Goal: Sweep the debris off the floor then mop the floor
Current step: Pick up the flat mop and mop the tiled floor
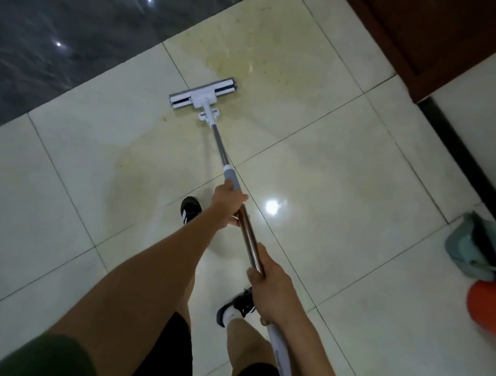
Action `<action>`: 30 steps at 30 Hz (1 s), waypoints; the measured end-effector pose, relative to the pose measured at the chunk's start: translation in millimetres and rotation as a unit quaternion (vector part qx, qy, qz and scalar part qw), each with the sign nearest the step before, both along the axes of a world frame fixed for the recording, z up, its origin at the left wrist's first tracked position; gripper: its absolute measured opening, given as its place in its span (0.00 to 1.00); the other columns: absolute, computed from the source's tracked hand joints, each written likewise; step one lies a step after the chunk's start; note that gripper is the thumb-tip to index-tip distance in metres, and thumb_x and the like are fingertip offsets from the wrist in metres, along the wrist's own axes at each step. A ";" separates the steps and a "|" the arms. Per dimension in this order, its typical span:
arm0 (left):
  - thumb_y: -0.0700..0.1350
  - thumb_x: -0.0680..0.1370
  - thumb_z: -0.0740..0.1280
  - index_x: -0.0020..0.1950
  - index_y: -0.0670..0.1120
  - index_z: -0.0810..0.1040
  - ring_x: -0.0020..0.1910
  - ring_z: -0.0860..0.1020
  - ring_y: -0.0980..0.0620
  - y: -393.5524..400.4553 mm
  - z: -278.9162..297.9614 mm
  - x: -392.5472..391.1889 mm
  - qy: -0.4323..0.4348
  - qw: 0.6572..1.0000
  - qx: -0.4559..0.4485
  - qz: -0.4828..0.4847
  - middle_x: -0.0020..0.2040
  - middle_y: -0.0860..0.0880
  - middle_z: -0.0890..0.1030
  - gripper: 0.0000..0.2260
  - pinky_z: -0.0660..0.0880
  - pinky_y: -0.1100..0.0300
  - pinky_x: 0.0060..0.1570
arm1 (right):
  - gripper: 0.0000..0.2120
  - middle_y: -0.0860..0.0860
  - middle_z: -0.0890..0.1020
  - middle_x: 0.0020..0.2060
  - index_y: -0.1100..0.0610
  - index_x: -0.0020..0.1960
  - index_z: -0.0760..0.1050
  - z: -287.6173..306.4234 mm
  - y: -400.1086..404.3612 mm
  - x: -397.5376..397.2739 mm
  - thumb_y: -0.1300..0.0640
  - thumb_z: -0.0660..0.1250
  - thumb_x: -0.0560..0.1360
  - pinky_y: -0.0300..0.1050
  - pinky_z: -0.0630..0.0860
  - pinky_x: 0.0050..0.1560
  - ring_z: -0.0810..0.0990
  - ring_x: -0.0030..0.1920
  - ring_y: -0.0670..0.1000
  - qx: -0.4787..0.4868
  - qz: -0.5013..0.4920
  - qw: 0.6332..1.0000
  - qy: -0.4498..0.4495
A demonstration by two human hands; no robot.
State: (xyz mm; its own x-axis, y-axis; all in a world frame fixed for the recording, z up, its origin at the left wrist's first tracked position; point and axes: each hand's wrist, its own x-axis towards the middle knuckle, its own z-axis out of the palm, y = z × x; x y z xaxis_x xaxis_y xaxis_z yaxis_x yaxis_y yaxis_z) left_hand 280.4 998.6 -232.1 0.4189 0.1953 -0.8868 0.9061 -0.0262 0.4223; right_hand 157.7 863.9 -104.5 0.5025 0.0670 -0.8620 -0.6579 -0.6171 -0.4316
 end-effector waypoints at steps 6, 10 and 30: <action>0.38 0.78 0.70 0.58 0.42 0.73 0.41 0.85 0.38 43.9 -5.9 43.3 -0.025 0.999 0.020 -0.014 0.47 0.38 0.80 0.11 0.83 0.37 0.40 | 0.27 0.49 0.77 0.49 0.42 0.80 0.52 -10.0 41.3 45.1 0.52 0.56 0.84 0.35 0.70 0.36 0.77 0.40 0.46 0.022 0.006 1.000 -0.013; 0.38 0.78 0.71 0.59 0.41 0.74 0.40 0.84 0.38 76.5 -17.8 97.6 -0.033 0.999 0.019 -0.014 0.46 0.38 0.79 0.12 0.83 0.37 0.40 | 0.27 0.50 0.79 0.49 0.42 0.80 0.52 -22.6 74.8 94.9 0.51 0.56 0.84 0.36 0.70 0.37 0.78 0.41 0.47 0.014 0.008 1.000 -0.026; 0.39 0.79 0.70 0.64 0.36 0.72 0.46 0.84 0.38 222.5 -41.1 425.6 -0.034 0.998 0.037 -0.033 0.53 0.35 0.81 0.15 0.83 0.39 0.36 | 0.27 0.56 0.77 0.65 0.47 0.80 0.53 -72.2 229.6 413.9 0.52 0.57 0.84 0.55 0.76 0.62 0.78 0.60 0.58 -0.021 0.031 0.997 -0.071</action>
State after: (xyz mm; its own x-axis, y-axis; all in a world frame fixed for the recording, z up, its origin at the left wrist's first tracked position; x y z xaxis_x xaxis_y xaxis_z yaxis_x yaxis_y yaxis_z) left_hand 705.9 1221.1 -273.2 0.4919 0.2304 -0.8396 0.8706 -0.1180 0.4777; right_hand 571.6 1093.5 -176.6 0.6161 0.0673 -0.7848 -0.5513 -0.6748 -0.4907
